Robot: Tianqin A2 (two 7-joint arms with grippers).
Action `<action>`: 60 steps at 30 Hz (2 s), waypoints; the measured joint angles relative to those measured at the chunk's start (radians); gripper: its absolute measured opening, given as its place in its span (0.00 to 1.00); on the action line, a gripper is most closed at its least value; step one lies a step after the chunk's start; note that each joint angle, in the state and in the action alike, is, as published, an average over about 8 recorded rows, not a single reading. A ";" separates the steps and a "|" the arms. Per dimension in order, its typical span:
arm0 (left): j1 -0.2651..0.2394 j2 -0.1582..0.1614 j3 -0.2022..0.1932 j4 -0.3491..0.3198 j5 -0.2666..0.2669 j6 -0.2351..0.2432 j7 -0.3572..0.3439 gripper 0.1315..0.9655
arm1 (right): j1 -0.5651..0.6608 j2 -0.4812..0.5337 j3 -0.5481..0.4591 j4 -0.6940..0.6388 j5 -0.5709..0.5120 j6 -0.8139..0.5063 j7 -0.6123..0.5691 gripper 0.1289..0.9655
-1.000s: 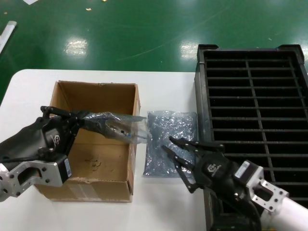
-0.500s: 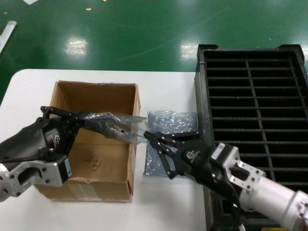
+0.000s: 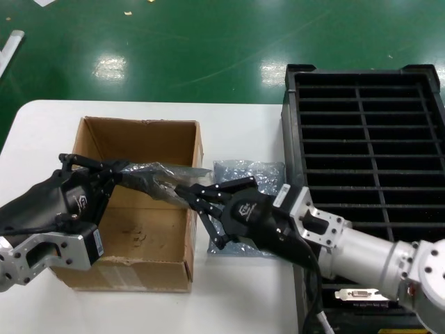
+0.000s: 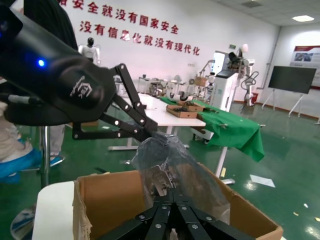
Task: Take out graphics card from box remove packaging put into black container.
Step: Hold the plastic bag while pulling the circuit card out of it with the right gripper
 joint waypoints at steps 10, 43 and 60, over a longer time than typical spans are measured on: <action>0.000 0.000 0.000 0.000 0.000 0.000 0.000 0.01 | 0.062 -0.018 -0.016 -0.083 -0.021 -0.031 -0.027 0.01; 0.000 0.000 0.000 0.000 0.000 0.000 0.000 0.01 | 0.129 -0.125 -0.041 -0.220 -0.082 0.009 -0.065 0.31; 0.000 0.000 0.000 0.000 0.000 0.000 0.000 0.01 | 0.131 -0.153 -0.018 -0.233 -0.094 0.070 -0.041 0.10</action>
